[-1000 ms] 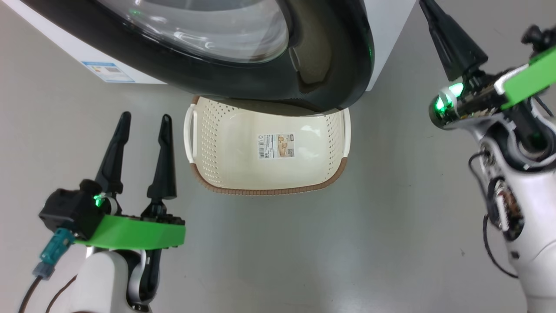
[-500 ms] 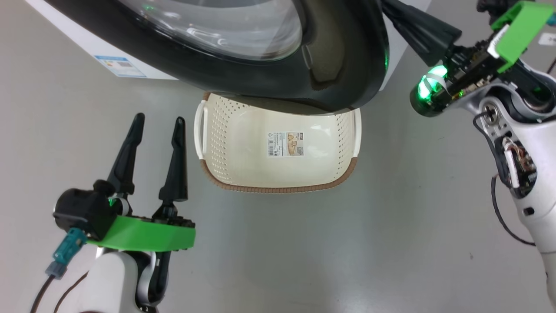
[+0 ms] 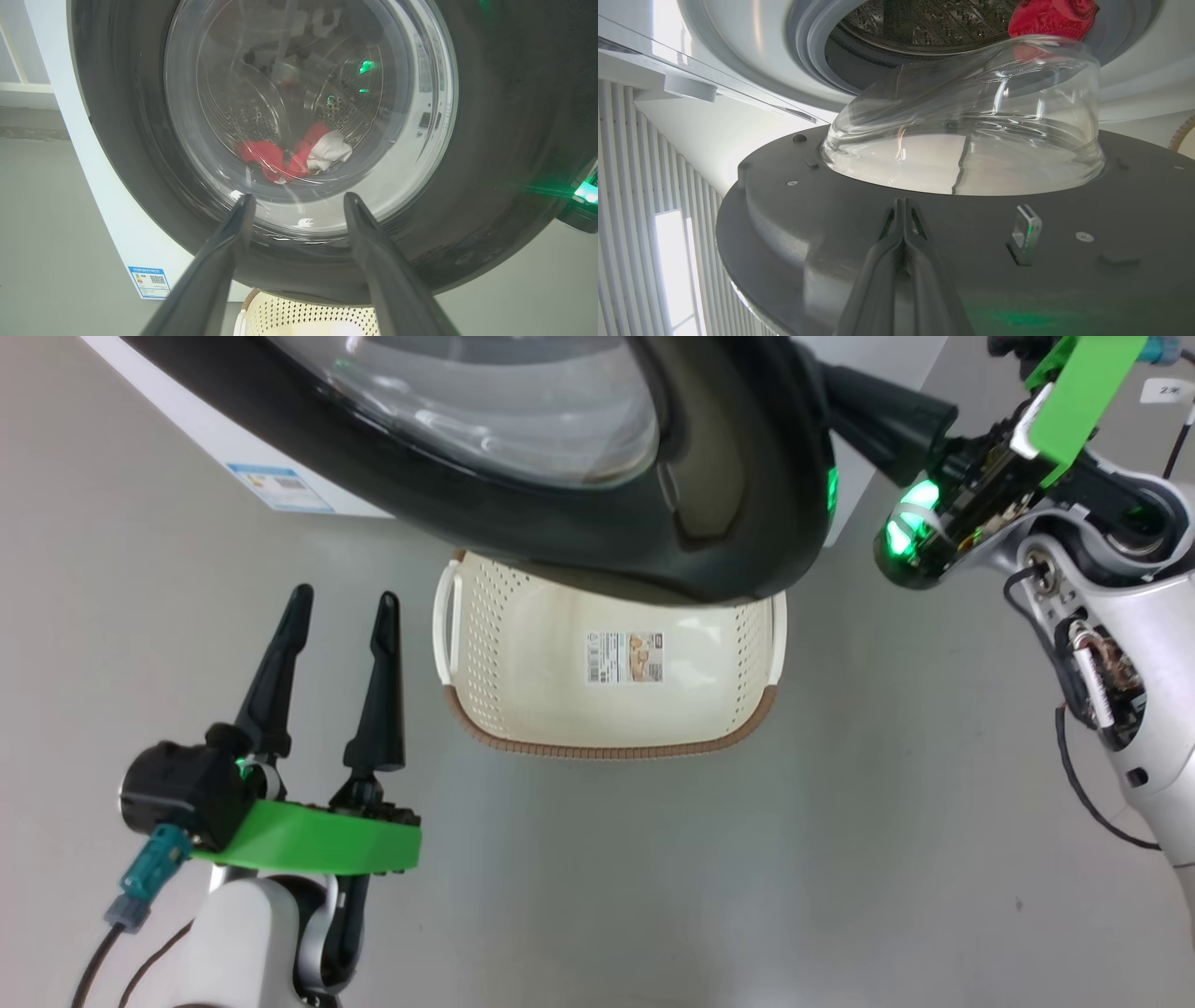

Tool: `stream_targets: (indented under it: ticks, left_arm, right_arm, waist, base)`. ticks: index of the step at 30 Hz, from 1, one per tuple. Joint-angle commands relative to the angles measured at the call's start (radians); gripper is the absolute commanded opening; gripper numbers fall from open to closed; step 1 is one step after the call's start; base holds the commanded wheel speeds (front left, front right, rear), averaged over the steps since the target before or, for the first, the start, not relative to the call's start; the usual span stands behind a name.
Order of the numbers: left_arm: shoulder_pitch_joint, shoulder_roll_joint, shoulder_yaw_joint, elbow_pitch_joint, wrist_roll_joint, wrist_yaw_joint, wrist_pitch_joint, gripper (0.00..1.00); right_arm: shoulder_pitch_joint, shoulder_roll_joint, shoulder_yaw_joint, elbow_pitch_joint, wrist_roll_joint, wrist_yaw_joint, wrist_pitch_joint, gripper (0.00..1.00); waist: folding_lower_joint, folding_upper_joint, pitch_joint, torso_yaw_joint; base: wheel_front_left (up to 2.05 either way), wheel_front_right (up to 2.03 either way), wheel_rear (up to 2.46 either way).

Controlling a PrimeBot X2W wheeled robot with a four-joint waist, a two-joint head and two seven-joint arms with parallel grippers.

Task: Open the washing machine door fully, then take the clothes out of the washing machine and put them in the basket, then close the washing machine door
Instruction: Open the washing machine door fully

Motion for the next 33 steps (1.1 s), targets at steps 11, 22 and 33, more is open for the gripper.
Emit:
stream_targets:
  ticks: [11, 22, 33]
  left_arm:
    - [0.053, 0.026, 0.049, 0.000, 0.005, 0.013, -0.008, 1.00]
    - [0.088, 0.026, 0.058, 0.016, 0.007, 0.015, -0.008, 1.00]
    - [0.132, 0.026, 0.050, 0.047, 0.001, 0.025, -0.008, 1.00]
  right_arm:
    - [0.098, 0.052, 0.074, -0.044, -0.016, 0.005, 0.009, 0.00]
    - [0.177, 0.077, 0.110, -0.049, -0.037, 0.005, 0.027, 0.00]
    - [0.267, 0.099, 0.129, -0.060, -0.066, 0.005, 0.040, 0.00]
  waist:
    - [0.0000, -0.0001, -0.087, -0.004]
    - [0.0000, -0.0001, -0.160, 0.021]
    - [0.0000, -0.0001, -0.252, 0.096]
  base:
    - [0.00, 0.00, 0.00]
    - [0.00, 0.00, 0.00]
    - [0.00, 0.00, 0.00]
